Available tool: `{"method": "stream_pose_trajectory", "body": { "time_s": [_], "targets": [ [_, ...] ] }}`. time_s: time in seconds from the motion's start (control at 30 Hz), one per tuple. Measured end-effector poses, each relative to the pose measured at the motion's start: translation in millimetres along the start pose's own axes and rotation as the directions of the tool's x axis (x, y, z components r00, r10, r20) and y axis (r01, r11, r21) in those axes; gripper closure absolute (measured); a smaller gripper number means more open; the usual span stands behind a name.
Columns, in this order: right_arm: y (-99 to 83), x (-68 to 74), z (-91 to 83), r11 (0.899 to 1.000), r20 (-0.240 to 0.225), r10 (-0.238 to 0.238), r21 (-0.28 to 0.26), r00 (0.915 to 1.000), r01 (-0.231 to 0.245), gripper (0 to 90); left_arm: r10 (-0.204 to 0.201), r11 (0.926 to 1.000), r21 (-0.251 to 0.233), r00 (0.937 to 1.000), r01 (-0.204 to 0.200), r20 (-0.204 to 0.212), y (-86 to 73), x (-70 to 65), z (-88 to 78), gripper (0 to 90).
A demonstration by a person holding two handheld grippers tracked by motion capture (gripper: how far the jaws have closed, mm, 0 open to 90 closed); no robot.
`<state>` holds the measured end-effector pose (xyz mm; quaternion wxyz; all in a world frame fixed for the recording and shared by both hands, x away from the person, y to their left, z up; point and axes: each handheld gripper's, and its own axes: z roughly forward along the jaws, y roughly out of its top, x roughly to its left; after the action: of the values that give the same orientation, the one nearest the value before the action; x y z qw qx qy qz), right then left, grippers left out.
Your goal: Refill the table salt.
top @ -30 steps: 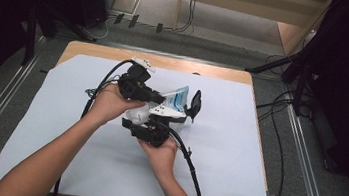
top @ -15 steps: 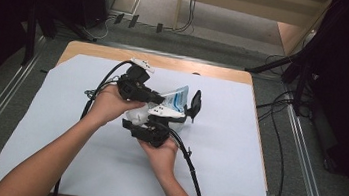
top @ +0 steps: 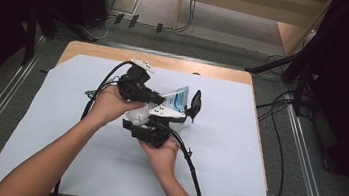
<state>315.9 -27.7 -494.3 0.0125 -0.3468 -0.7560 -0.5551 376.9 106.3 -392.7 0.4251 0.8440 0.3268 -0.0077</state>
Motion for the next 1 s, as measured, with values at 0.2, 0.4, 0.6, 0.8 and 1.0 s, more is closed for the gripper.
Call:
{"method": "stream_pose_trajectory", "body": {
  "time_s": [0.2,0.4,0.6,0.8,1.0],
  "targets": [
    [0.0,0.1,0.4,1.0,-0.001,0.0,-0.002,1.0,0.0,57.2,0.0,1.0,-0.001,1.0,0.0,-0.001,-0.2,0.0,-0.3,82.6],
    [0.2,0.0,0.5,1.0,-0.001,0.002,-0.006,1.0,-0.002,57.2,0.0,1.0,-0.002,1.0,0.0,-0.003,0.0,-0.1,-0.2,82.5],
    [0.6,0.1,0.4,1.0,-0.003,0.009,-0.009,1.0,-0.009,57.2,0.001,1.0,-0.002,1.0,-0.001,-0.005,0.1,-0.6,-0.2,82.4],
    [0.8,-0.1,0.6,1.0,-0.002,0.007,-0.01,1.0,-0.007,57.2,0.002,1.0,-0.002,1.0,-0.002,-0.006,0.1,-0.7,-0.1,82.4],
    [0.8,0.1,0.7,1.0,0.0,0.007,-0.01,1.0,-0.007,57.2,0.005,1.0,-0.002,1.0,-0.005,-0.007,0.2,-0.7,0.0,82.3]
  ]
}}
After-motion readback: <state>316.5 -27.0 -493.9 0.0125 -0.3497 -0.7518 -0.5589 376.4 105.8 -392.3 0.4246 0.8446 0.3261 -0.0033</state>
